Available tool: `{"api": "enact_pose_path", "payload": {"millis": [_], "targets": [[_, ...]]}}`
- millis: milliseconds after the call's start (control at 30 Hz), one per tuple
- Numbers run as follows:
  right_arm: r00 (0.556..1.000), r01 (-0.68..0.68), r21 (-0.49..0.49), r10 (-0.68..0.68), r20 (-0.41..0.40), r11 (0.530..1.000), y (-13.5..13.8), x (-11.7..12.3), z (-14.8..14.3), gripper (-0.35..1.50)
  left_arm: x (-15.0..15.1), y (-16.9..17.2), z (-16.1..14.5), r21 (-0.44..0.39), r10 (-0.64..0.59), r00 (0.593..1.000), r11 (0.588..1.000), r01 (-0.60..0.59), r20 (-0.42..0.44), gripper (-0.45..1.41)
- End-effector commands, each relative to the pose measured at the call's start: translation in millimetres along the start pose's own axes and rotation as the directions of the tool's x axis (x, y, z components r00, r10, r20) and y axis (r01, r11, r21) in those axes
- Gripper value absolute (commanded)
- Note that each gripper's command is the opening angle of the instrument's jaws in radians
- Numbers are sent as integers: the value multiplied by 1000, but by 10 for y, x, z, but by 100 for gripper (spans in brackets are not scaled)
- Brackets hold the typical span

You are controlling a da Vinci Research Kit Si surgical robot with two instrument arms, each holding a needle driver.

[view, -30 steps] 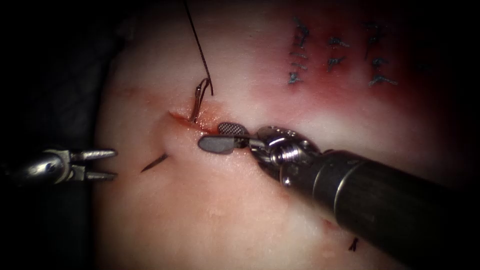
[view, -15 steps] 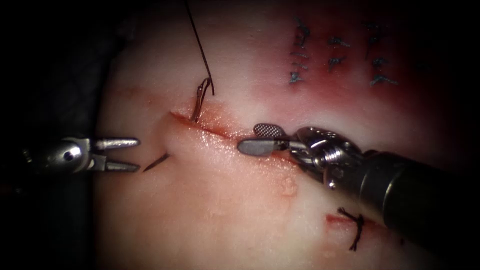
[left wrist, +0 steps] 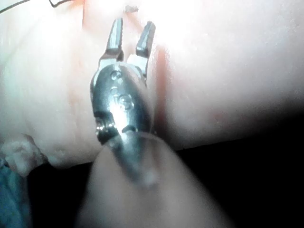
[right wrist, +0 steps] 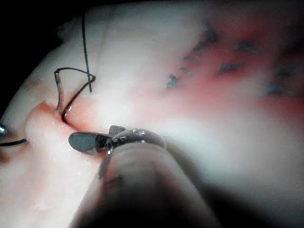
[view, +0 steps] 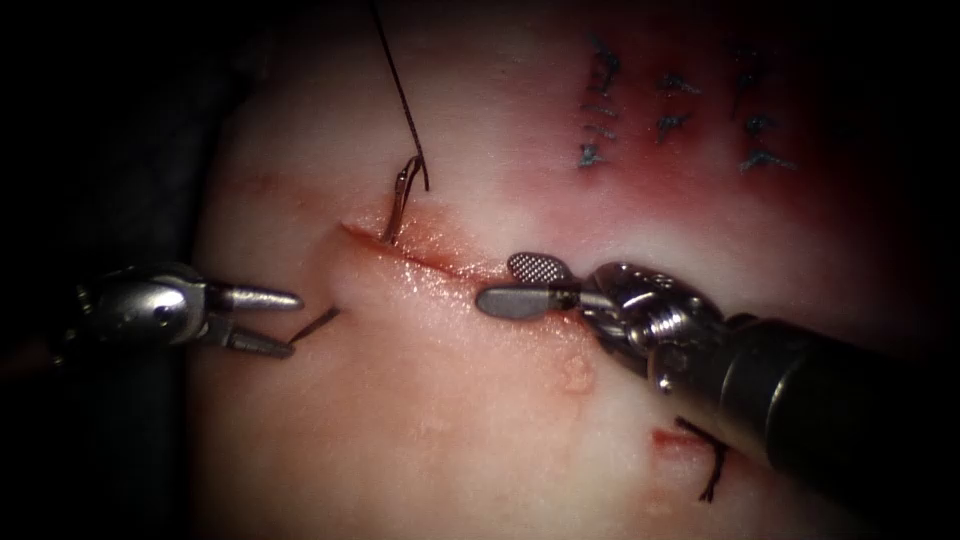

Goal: Wound Closure
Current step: Pull the needle through the wound with the left tool.

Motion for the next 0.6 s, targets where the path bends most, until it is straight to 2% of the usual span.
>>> {"api": "enact_pose_path", "payload": {"millis": [33, 133, 367, 600], "targets": [[1000, 2, 5, -1, -3, 1000, 3, -1, 8, 93, -5, -8, 5, 3, 4, 1000, 1000, -4, -1, 47], [1000, 6, 5, -6, -5, 1000, 2, -5, 9, 91, -5, -14, 23, 14, 6, 1000, 1000, -6, 1, 47], [1000, 9, 6, -9, -8, 1000, 3, -8, 9, 91, -6, -21, 36, 18, 16, 1000, 1000, -16, -5, 46], [1000, 8, 14, -8, -12, 1000, 1, -9, 8, 89, -13, -27, 41, 6, 24, 1000, 1000, -24, -10, 35]]}}
